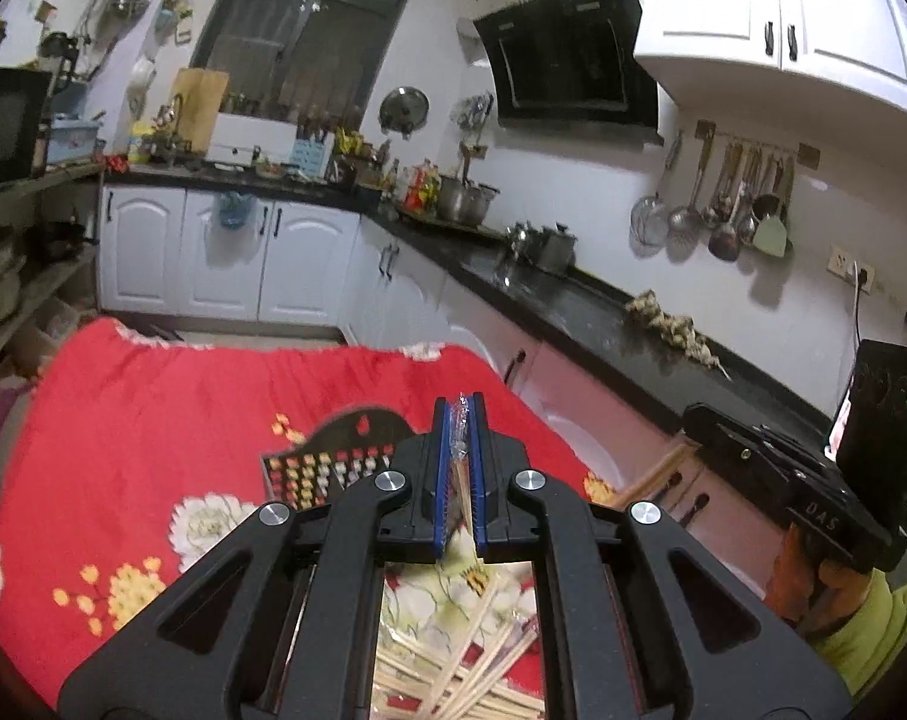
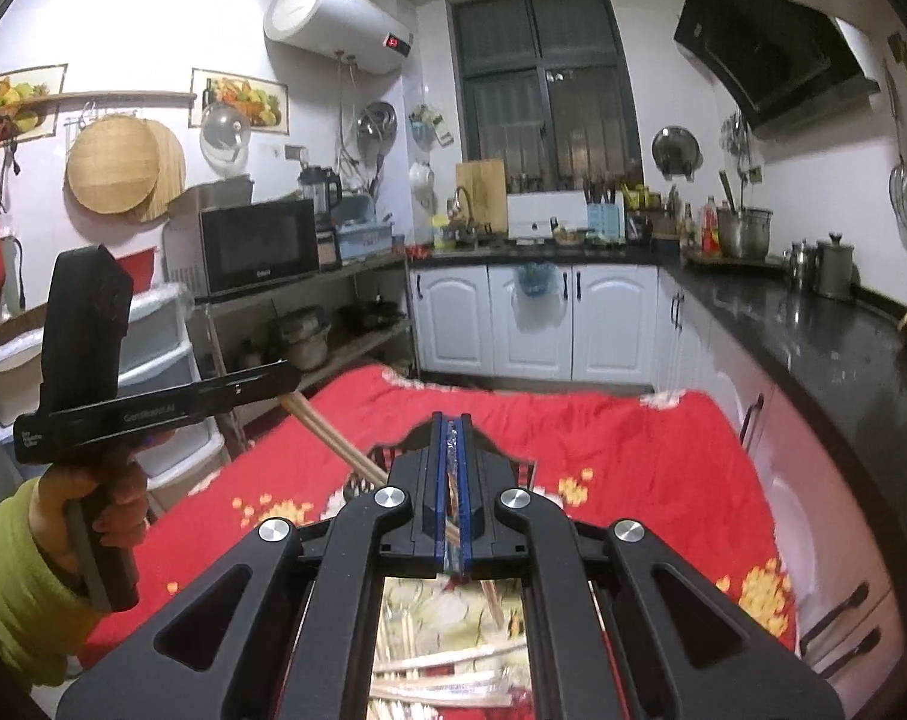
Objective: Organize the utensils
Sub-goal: 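Lift both held chopsticks and lower them upright into the green caddy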
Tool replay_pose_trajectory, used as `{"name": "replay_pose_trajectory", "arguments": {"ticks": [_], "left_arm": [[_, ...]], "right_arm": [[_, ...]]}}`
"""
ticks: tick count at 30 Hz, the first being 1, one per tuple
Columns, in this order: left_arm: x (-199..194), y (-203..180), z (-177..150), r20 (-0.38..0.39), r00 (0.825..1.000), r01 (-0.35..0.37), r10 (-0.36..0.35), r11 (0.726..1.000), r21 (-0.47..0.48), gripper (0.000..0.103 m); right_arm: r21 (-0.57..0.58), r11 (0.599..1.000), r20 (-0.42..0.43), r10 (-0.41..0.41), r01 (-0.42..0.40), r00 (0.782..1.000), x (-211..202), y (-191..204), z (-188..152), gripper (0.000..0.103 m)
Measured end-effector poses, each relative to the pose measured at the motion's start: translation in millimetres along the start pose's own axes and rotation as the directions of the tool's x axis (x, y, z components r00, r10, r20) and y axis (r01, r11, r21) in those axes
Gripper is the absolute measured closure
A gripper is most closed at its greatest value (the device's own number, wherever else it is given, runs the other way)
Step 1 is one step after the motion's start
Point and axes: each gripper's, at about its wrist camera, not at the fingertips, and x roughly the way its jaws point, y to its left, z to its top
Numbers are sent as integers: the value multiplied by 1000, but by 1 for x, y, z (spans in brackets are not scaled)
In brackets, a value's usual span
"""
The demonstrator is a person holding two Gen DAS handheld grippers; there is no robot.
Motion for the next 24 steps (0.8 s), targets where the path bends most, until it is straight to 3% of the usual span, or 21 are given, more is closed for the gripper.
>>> {"name": "replay_pose_trajectory", "arguments": {"ticks": [11,16,24], "left_arm": [[-17,4,49,76,994,-79,76,996,33,100],[-12,13,58,76,991,-110,107,993,33,100],[4,25,55,24,991,-131,130,991,26,100]], "right_arm": [[-38,999,116,-3,8,993,5,-3,56,100],[-23,1000,146,-18,22,989,18,-16,74,100],[-14,999,127,-42,44,991,49,-28,85,100]]}}
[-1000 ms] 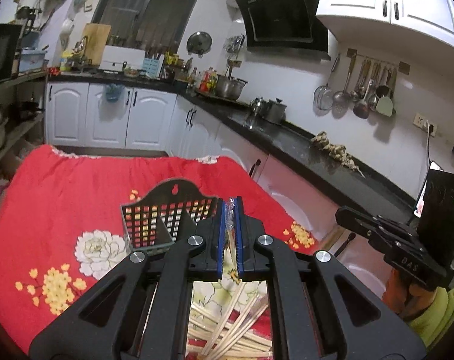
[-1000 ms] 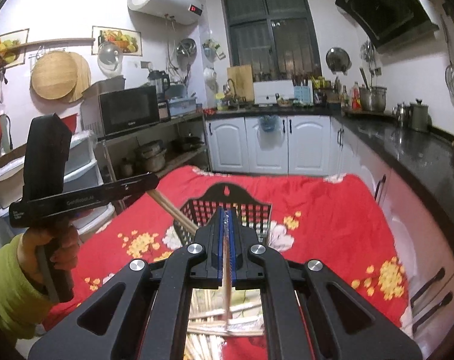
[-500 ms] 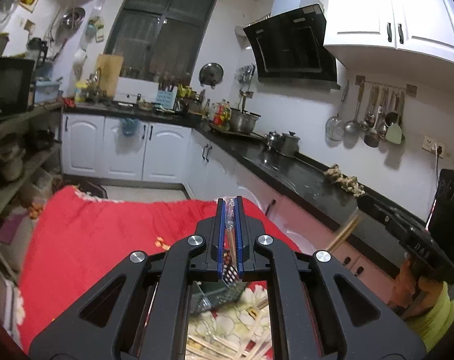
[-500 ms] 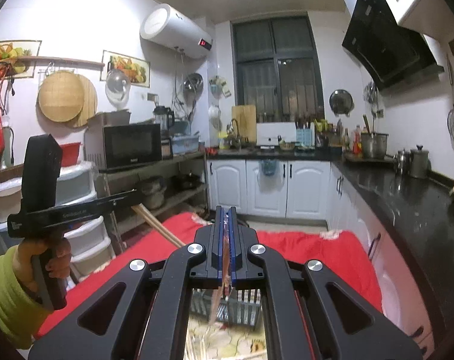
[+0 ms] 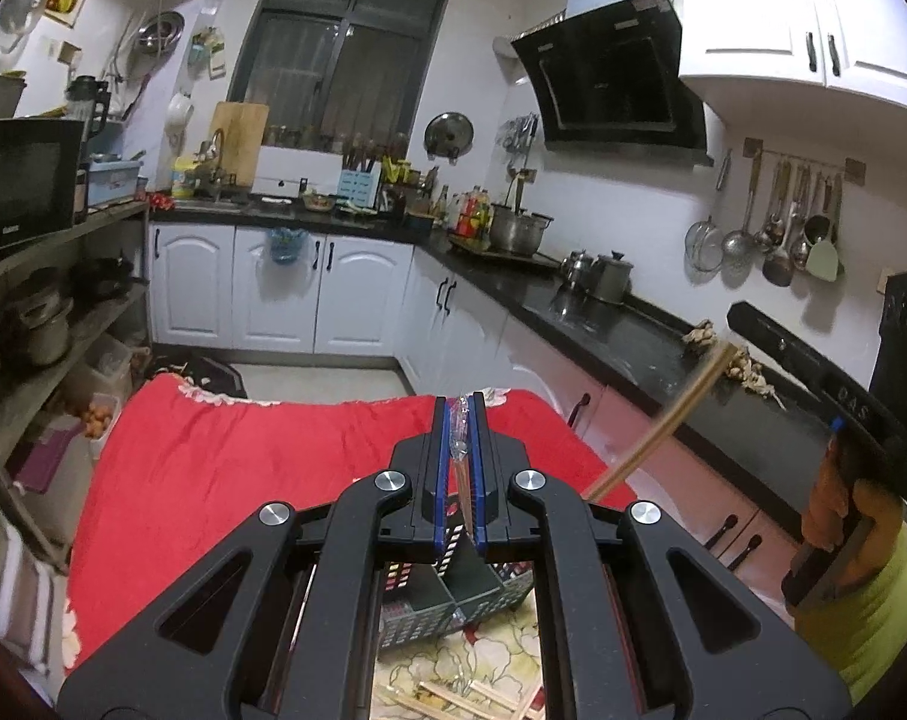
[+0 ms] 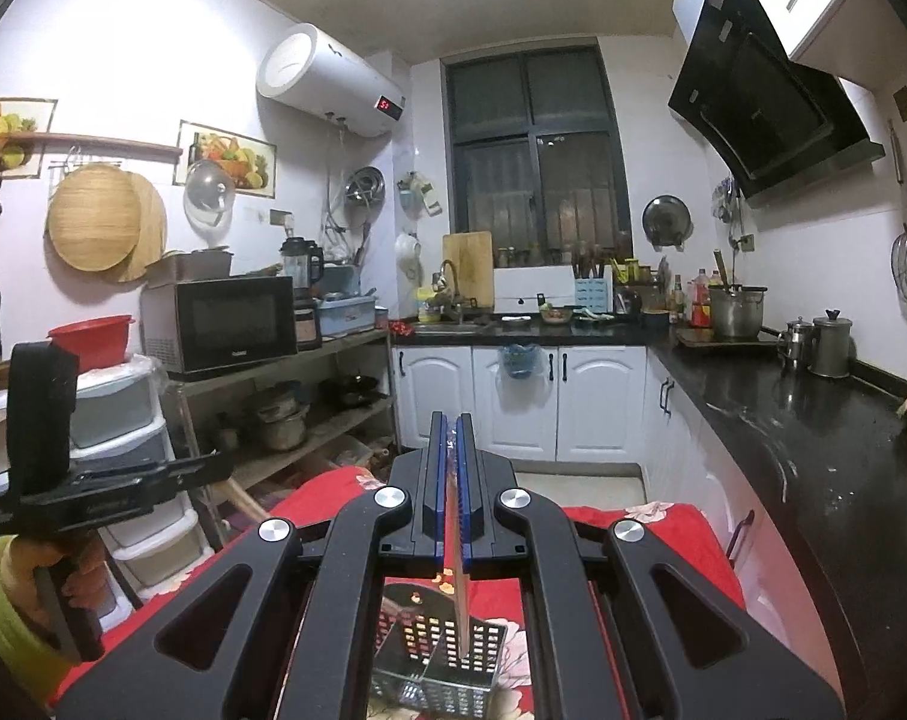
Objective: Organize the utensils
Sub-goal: 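Lift both held chopsticks and lower them upright into the green caddy, then open the left gripper while the right gripper opens, releasing chopsticks into the caddy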
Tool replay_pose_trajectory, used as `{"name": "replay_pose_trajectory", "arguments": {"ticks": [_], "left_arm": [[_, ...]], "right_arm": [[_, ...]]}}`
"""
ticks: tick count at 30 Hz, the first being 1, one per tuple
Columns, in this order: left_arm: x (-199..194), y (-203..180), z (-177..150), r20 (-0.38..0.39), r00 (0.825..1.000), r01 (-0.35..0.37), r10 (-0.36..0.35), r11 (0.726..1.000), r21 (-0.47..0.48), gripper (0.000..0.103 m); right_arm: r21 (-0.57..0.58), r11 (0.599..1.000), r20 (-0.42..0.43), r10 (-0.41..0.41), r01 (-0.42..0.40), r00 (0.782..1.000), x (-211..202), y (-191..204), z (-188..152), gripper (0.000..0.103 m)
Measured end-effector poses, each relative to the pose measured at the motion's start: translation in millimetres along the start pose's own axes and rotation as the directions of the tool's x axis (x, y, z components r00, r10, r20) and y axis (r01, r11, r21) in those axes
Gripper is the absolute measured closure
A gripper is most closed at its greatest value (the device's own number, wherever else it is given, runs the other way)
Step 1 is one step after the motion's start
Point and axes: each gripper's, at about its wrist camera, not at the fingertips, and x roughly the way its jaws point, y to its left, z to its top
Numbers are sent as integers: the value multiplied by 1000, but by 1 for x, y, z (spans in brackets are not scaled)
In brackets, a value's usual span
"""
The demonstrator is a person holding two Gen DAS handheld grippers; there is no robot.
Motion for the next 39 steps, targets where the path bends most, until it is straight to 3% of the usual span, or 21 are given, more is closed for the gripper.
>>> {"name": "replay_pose_trajectory", "arguments": {"ticks": [14,26,28,30,32,35,36,39], "left_arm": [[32,3,-25,-75,997,12,-13,1000,-12,100],[61,2,-58,-149,989,2,-1,1000,8,100],[64,2,-61,-156,988,4,-3,1000,6,100],[66,3,-63,-156,988,-1,2,1000,3,100],[67,2,-64,-156,988,-4,6,1000,10,100],[67,3,-67,-151,988,-19,20,1000,8,83],[66,4,-67,-147,989,-24,24,1000,1,71],[62,5,-67,-133,991,-28,25,1000,-14,62]], "right_arm": [[8,1000,-75,1,-1,997,43,-1,-35,100],[80,997,-196,4,12,981,79,-8,-75,99],[91,996,-219,-1,21,976,83,-9,-81,94],[97,995,-224,-10,32,975,82,-11,-85,70],[105,994,-224,-12,37,974,80,-13,-88,66],[128,991,-229,-9,39,973,73,-18,-91,60],[133,990,-227,-11,42,974,72,-21,-91,55],[140,989,-220,-24,56,975,62,-27,-89,51]]}}
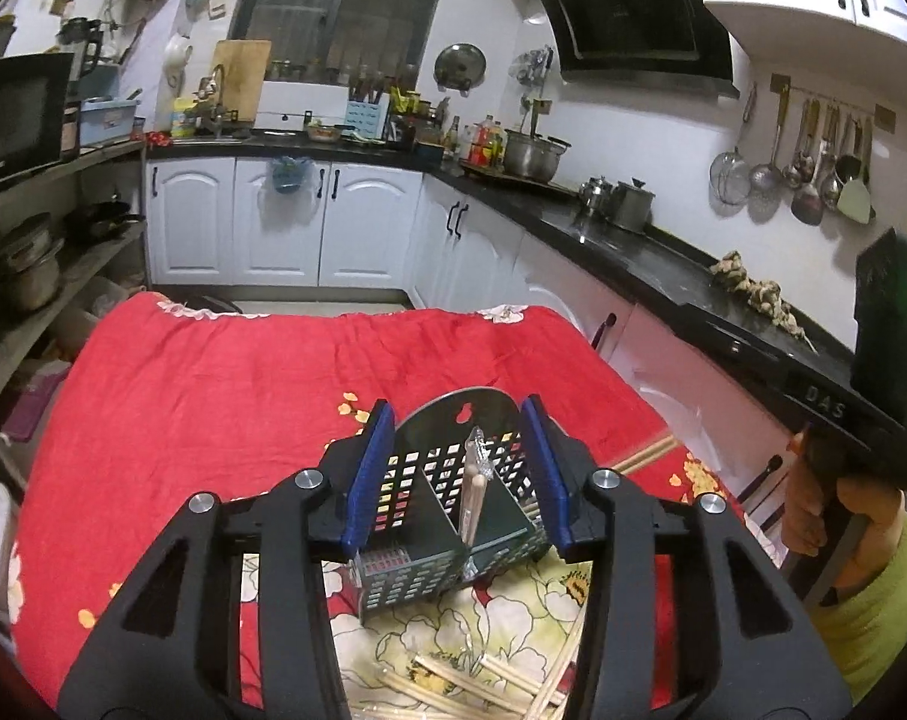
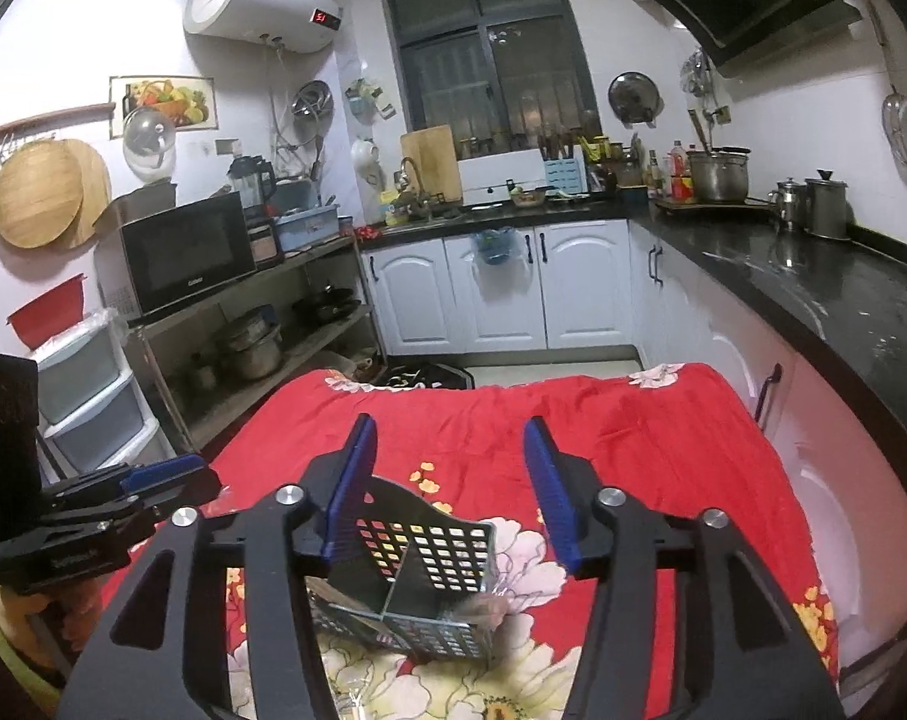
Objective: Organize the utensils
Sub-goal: 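Open the left gripper while the right gripper opens, releasing chopsticks into the caddy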
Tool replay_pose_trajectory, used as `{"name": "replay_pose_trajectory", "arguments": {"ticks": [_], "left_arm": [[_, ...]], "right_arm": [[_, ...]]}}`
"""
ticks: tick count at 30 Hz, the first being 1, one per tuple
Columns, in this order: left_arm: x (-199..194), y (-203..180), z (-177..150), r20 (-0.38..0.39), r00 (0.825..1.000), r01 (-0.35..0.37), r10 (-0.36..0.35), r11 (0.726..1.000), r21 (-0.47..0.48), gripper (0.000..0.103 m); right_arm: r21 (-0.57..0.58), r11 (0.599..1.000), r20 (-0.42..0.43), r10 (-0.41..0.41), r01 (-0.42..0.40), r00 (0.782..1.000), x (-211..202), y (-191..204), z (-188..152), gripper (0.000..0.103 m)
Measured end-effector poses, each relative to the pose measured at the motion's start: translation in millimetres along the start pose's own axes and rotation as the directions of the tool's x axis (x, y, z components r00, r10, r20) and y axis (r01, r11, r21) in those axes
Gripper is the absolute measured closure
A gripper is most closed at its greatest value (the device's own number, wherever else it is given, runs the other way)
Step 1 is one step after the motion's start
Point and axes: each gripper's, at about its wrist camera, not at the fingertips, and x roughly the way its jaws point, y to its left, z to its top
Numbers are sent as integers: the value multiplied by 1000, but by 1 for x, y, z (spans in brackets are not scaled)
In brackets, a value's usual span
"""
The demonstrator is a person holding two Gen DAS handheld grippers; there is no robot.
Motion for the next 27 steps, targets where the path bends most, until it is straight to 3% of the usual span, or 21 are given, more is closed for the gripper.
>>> {"name": "replay_pose_trajectory", "arguments": {"ticks": [4,11,27], "left_arm": [[-10,1,-1,33,999,-4,5,1000,-16,38],[-28,2,-5,79,997,3,1,999,-49,12],[-40,-5,-42,63,998,-10,14,998,-62,11]], "right_arm": [[14,1000,12,-15,14,1000,-15,-8,-1,40],[8,999,-3,-51,51,999,-36,-12,-13,33],[-5,1000,-34,-9,9,999,-62,-3,-60,27]]}}
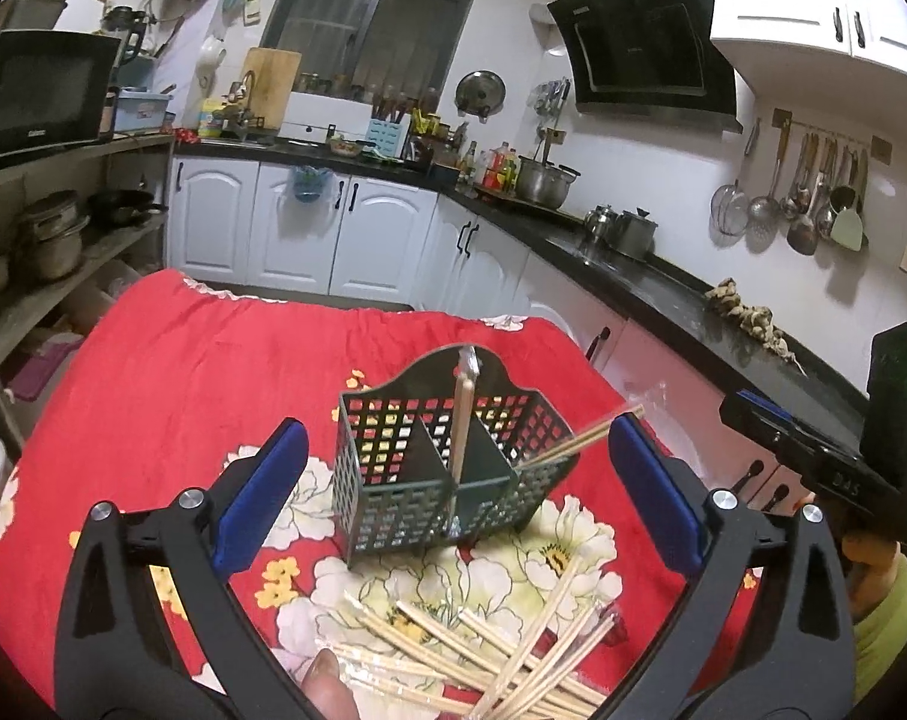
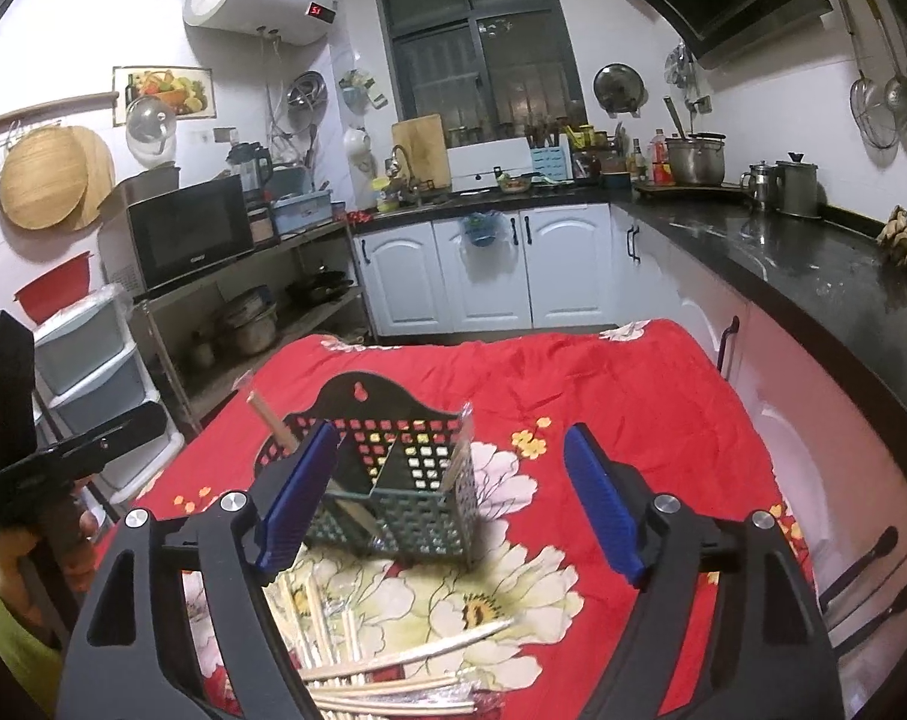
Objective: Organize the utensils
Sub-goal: 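Open the left gripper while the right gripper opens, releasing chopsticks into the caddy, then move both grippers back down to the chopstick pile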
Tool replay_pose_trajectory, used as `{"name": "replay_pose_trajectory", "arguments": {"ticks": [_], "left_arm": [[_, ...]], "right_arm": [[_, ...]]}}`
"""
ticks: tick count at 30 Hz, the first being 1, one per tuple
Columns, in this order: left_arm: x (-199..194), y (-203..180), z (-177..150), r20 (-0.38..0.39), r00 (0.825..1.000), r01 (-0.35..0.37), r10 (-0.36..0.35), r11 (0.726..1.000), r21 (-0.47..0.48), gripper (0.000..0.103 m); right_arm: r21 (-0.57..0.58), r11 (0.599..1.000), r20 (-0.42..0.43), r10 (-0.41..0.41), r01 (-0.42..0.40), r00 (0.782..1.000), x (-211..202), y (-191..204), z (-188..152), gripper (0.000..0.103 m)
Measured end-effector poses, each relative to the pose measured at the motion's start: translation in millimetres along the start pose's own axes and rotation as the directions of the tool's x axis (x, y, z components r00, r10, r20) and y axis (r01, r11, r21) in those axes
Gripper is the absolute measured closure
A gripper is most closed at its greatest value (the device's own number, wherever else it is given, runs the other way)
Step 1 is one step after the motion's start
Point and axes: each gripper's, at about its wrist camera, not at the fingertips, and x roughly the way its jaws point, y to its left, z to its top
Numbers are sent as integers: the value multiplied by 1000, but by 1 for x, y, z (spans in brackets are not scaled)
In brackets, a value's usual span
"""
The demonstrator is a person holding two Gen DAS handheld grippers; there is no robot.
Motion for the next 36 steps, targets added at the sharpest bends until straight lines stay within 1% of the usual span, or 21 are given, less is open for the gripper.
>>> {"name": "replay_pose_trajectory", "arguments": {"ticks": [9,17,22,29,36], "left_arm": [[-2,-4,-21,-26,1000,-15,16,1000,18,11],[2,-1,-37,-62,998,-24,24,1000,3,11],[4,6,-48,-93,995,-34,33,999,-13,11],[-3,17,-60,-111,992,-63,60,998,-27,11],[-5,33,-74,-148,985,-96,86,994,-56,11]], "right_arm": [[-21,1000,-18,14,-14,1000,-7,8,-20,26],[-44,999,-39,12,-14,999,-8,12,-35,25],[-49,999,-62,1,-4,998,-5,11,-43,25],[-48,999,-84,-6,2,996,-5,9,-52,25],[-45,999,-119,-4,-1,993,-1,8,-65,25]]}}
